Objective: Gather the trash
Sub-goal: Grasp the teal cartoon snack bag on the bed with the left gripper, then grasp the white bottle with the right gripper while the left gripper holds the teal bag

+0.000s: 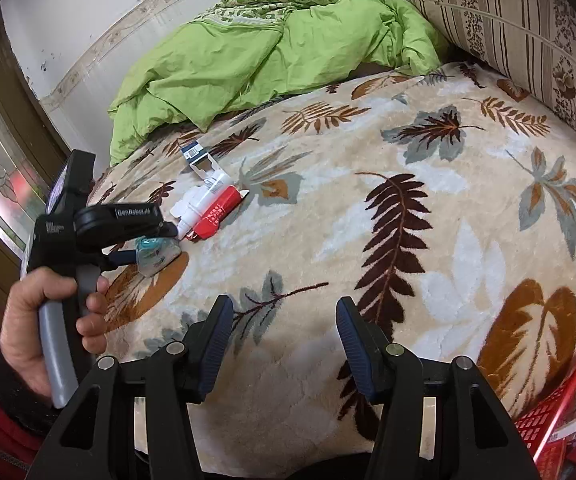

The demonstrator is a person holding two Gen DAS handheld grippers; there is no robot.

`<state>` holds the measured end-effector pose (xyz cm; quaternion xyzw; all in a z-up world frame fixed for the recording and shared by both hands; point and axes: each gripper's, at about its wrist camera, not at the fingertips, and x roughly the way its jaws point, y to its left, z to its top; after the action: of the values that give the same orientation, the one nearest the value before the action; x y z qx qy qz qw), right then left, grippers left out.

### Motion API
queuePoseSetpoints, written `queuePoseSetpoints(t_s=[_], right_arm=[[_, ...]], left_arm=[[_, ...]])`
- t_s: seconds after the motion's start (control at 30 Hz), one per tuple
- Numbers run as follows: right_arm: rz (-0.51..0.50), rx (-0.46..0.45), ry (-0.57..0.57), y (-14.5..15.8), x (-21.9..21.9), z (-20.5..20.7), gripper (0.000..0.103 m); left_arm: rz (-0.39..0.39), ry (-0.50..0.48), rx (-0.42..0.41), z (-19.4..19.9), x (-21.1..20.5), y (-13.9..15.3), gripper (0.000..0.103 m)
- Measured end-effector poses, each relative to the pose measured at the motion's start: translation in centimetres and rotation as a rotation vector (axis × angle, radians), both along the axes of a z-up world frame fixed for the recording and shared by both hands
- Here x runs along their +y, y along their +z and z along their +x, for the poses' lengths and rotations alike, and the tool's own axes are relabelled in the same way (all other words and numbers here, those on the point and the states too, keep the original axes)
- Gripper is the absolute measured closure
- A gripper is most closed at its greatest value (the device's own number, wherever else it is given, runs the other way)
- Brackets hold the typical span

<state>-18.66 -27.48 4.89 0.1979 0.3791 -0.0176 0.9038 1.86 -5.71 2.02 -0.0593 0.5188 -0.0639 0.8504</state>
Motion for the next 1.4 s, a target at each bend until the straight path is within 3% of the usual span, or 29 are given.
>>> queuePoseSetpoints(t_s=[0.17,0.43,0.73,0.8,0.87,1.1,1.4], right_arm=[[-0.007,0.007,0.004,-0.1,0.2,0.1,0.046],[0.002,0.031,0.053,0.5,1.0,1.5,0.046],[0.089,-0.006,0.120,4.6,4.3,9.4,0.047],[0.133,0.017,0.121,4.2,5.1,11.7,0.057],[0.157,0.054,0.118,3.5,5.7,13.8,0.061],[0.205,0.174,0.064,0.5,6.3,19.2,0.062],[0.123,0.259,0.047,-2.0,6.8,22.2,0.062]], left_arm=[[0.015,-0.005,-0.050,-2.7,2.7,0.6,0.057],[0.085,0.095,-0.172,-6.1,6.3,0.6,0.056],[0.075,0.091,-0.199,-5.6,6.5,0.4,0.056],[0.067,0.087,-0.199,-5.6,6.6,0.3,0.055],[0.070,0.082,-0.201,-5.6,6.6,0.3,0.055],[0.061,0.081,-0.201,-5.5,6.6,0.2,0.055],[0.055,0.081,-0.200,-5.4,6.7,0.1,0.055]])
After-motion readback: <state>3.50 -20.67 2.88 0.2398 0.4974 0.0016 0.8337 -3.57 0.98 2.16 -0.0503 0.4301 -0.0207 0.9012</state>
